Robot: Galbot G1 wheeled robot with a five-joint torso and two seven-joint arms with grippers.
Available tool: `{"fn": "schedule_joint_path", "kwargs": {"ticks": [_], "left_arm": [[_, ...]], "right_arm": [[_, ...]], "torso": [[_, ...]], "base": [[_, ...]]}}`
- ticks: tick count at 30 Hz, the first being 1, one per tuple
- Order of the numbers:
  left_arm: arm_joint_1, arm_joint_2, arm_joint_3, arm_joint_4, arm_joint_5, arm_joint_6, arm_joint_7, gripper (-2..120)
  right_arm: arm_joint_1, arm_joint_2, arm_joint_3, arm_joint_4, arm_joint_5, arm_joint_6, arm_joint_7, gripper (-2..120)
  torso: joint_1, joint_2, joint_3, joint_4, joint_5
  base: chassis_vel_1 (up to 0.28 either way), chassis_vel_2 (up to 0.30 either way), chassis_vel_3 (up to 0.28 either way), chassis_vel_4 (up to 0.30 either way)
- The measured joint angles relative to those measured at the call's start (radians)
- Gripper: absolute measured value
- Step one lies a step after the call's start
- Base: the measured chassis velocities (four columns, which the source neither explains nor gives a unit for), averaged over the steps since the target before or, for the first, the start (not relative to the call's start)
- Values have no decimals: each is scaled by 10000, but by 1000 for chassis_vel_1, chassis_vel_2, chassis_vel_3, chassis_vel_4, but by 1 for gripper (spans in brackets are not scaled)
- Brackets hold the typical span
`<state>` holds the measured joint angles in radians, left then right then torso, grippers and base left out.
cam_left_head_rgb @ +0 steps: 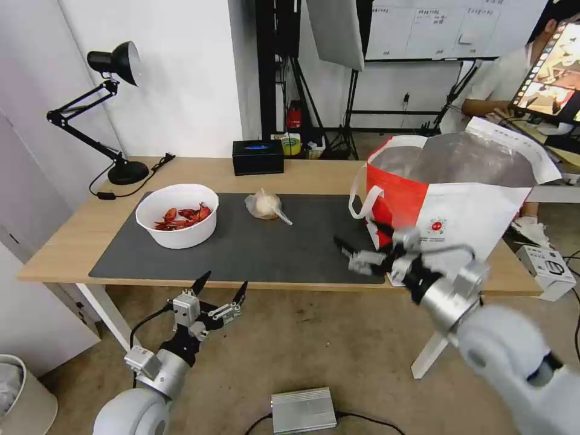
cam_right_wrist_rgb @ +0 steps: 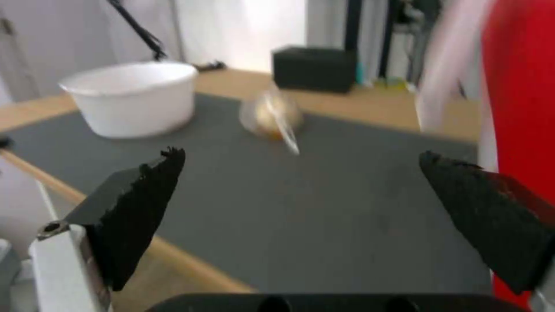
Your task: Pick up the trash from the table and place it into the takeout bag.
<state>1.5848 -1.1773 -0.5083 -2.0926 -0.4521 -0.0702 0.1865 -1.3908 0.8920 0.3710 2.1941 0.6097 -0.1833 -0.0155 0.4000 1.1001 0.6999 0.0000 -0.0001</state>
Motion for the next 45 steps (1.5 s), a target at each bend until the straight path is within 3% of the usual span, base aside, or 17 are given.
{"fn": "schedule_joint_path", "kwargs": {"ticks": [8, 28, 38, 40, 45], "left_arm": [[26, 69, -90, 29, -37, -2, 6, 100], [173, 191, -150, 151, -11, -2, 29, 100], [241, 214, -218, 79, -27, -2, 21, 100], [244, 209, -232, 158, -20, -22, 21, 100], [197, 202, -232, 197, -15, -27, 23, 100]], "right_arm": [[-1150, 763, -477, -300, -1387, 862, 860, 100], [-1256, 1006, -997, -189, -1656, 878, 1417, 100], [466, 782, -1301, -727, -441, 401, 979, 100], [1383, 671, -1552, -1146, 449, 47, 509, 100], [3156, 585, -2167, -1975, 1205, -321, 117, 100]], "torso": [[-1, 0, 0, -1, 0], [0, -1, 1, -1, 0], [0, -2, 2, 0, 1], [-1, -2, 2, 0, 0], [0, -2, 3, 2, 0]], "base": [[0, 0, 0, 0], [0, 0, 0, 0], [0, 0, 0, 0], [0, 0, 0, 0], [0, 0, 0, 0]]}}
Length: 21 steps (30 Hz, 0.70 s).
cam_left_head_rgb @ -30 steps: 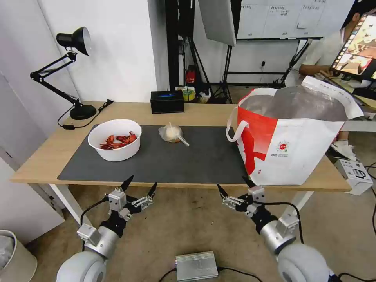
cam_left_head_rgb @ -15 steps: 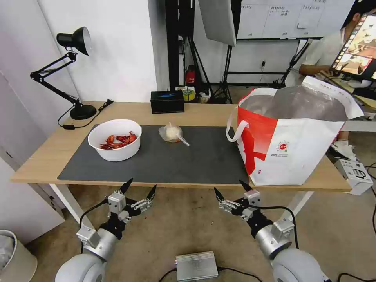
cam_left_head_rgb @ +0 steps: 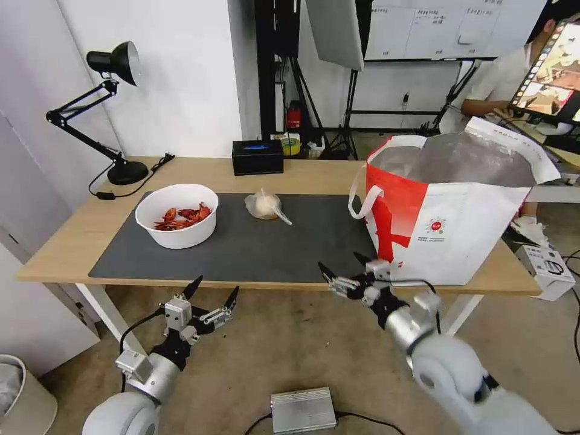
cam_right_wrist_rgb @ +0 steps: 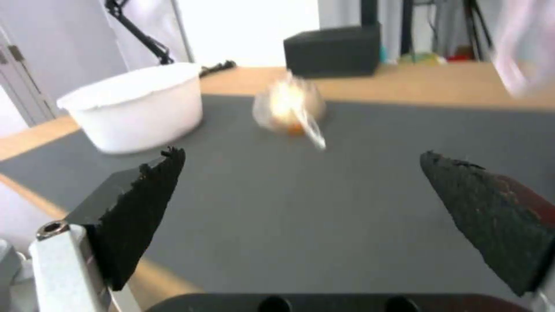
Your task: Pick up the trash from the table and place it into the takeout bag.
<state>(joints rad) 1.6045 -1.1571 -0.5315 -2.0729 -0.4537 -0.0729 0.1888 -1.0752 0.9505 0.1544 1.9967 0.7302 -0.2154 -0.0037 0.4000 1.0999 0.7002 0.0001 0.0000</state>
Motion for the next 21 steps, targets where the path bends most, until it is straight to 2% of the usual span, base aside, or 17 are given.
{"fn": "schedule_joint_path", "kwargs": {"ticks": [2, 4, 6, 7, 9, 18, 21], "left_arm": [[-33, -7, 20, 62, 1, -1, -4, 100], [-35, -8, 25, 74, 3, 0, -5, 100], [-9, -22, 34, 139, 27, -1, -13, 100], [-9, -22, 34, 139, 27, -1, -13, 100], [24, -36, 11, 138, 32, 0, -14, 100], [112, -102, -57, 86, 47, 0, -21, 100], [132, -140, -67, 78, 61, 0, -22, 100]], "right_arm": [[1126, 78, -582, -636, 172, -187, -24, 100], [1331, 113, -705, -766, 198, -221, -18, 100], [2734, 603, -1757, -1918, 287, -412, 244, 100], [2734, 603, -1757, -1918, 287, -412, 244, 100], [3570, 1069, -2319, -2690, 260, -500, 420, 100], [5682, 2202, -3259, -4583, 38, -1058, 993, 100], [6435, 2574, -3529, -5337, 131, -1505, 1121, 100]], "torso": [[0, 0, 0, -2, -1], [0, 0, 0, -3, -2], [0, 0, 0, 0, 1], [0, 0, 0, 0, 1], [1, 0, 0, -1, -1], [1, 0, 0, 1, -3], [1, 0, -1, 0, -1]], "base": [[0, 0, 0, 0], [0, 0, 0, 0], [0, 0, 0, 0], [0, 0, 0, 0], [0, 0, 0, 0], [0, 0, 0, 0], [0, 0, 0, 0]]}}
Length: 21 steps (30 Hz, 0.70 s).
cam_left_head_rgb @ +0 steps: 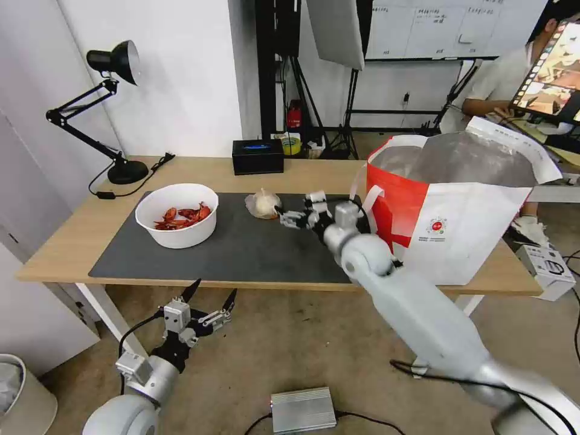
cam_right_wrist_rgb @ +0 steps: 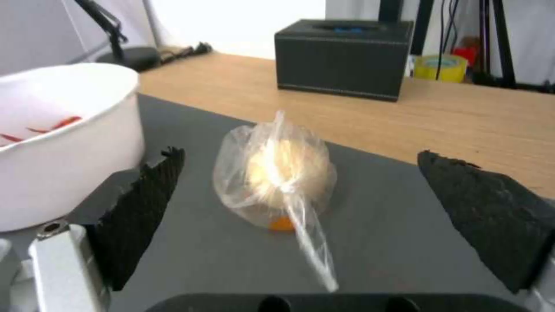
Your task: Pick up the trash from the table and place it into the takeout bag.
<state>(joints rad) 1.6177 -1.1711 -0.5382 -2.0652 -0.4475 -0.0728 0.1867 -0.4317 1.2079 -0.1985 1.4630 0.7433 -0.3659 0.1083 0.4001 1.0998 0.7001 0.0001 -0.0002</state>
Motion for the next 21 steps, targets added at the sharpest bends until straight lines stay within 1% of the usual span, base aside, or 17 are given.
{"fn": "schedule_joint_path", "kwargs": {"ticks": [1, 3, 7, 9, 10, 12, 14, 15, 17, 18, 20, 21], "left_arm": [[0, 0, 0, 0, 0, 0, 0, 100], [16, -22, -5, -3, 4, 0, 0, 100], [6, -38, -5, 20, 6, 0, 2, 100], [-8, -58, 12, 48, 10, -1, 2, 100], [-11, -68, 18, 55, 15, -2, 4, 100], [-11, -73, 23, 58, 17, -2, 4, 100], [-8, -85, 30, 61, 24, -15, 8, 100], [-8, -85, 30, 61, 24, -15, 8, 100], [-3, -86, 30, 61, 26, -24, 11, 100], [-3, -86, 30, 61, 26, -24, 11, 100], [7, -91, 23, 64, 27, -32, 15, 100], [7, -91, 23, 64, 27, -32, 15, 100]], "right_arm": [[0, 0, 0, 0, 0, 0, 0, 100], [491, 304, -180, -566, 109, -520, 35, 100], [817, 540, -273, -1016, 140, -720, 35, 100], [1156, 816, -338, -1597, 196, -854, -30, 100], [1337, 956, -352, -1929, 209, -884, -95, 100], [1455, 1061, -357, -2153, 211, -890, -163, 100], [1886, 1456, -376, -2991, 129, -898, -357, 100], [1886, 1456, -376, -2991, 129, -898, -357, 100], [2134, 1723, -378, -3501, 29, -892, -569, 100], [2134, 1723, -378, -3501, 29, -892, -569, 100], [2413, 2061, -378, -4158, -151, -859, -954, 100], [2413, 2061, -378, -4158, -151, -859, -954, 100]], "torso": [[0, 0, 0, 0, 0], [0, 1, 0, -1, 1], [0, 1, -1, -2, 1], [-1, 1, 0, -1, 1], [0, 1, -1, -2, 0], [0, 1, -1, -2, 0], [0, 1, -1, -2, 0], [0, 1, -1, -2, 0], [0, 1, -1, -1, 0], [0, 1, -1, -1, 0], [0, 1, -1, -2, 0], [0, 1, -1, -2, 0]], "base": [[0, 0, 0, 0], [0, 0, 0, 0], [0, 0, 0, 0], [0, 0, 0, 0], [0, 0, 0, 0], [0, 0, 0, 0], [0, 0, 0, 0], [0, 0, 0, 0], [0, 0, 0, 0], [0, 0, 0, 0], [0, 0, 0, 0], [0, 0, 0, 0]]}}
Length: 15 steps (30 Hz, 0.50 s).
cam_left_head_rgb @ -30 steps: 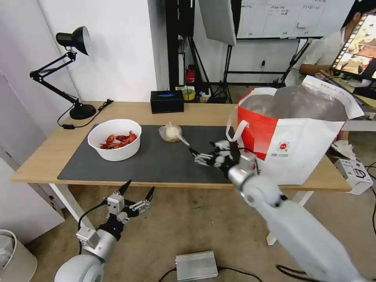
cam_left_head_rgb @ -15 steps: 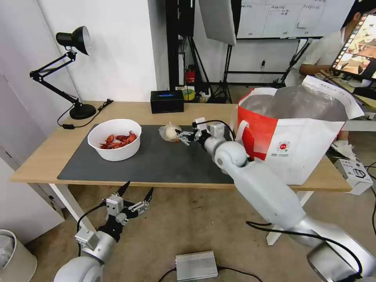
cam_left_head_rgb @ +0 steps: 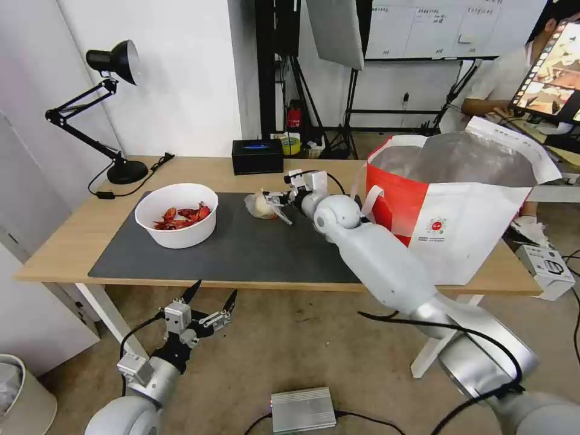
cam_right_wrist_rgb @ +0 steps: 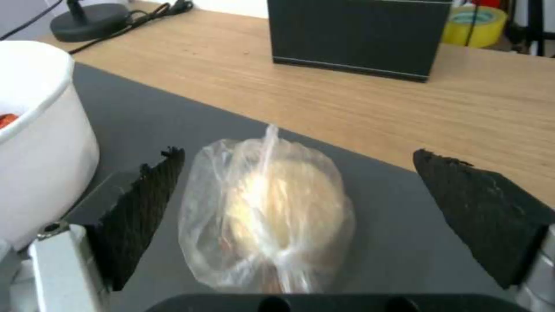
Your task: Pick up the trash from the table and place it into the takeout bag.
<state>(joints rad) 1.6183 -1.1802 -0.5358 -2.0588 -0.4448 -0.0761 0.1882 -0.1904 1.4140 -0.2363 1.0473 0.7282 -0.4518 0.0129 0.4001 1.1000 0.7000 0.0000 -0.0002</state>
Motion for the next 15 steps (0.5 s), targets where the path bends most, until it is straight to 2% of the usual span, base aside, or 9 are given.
{"fn": "schedule_joint_path", "kwargs": {"ticks": [6, 15], "left_arm": [[4, -11, -4, 0, 2, -12, 2, 100], [23, -50, 11, -10, 57, -21, 5, 100]], "right_arm": [[330, 583, 24, -1128, -559, 53, -635, 100], [344, 944, 45, -1738, -1039, 77, -1001, 100]], "torso": [[-1, 0, 0, 1, 0], [-1, 1, 0, 1, 1]], "base": [[0, 0, 0, 0], [0, 0, 0, 0]]}}
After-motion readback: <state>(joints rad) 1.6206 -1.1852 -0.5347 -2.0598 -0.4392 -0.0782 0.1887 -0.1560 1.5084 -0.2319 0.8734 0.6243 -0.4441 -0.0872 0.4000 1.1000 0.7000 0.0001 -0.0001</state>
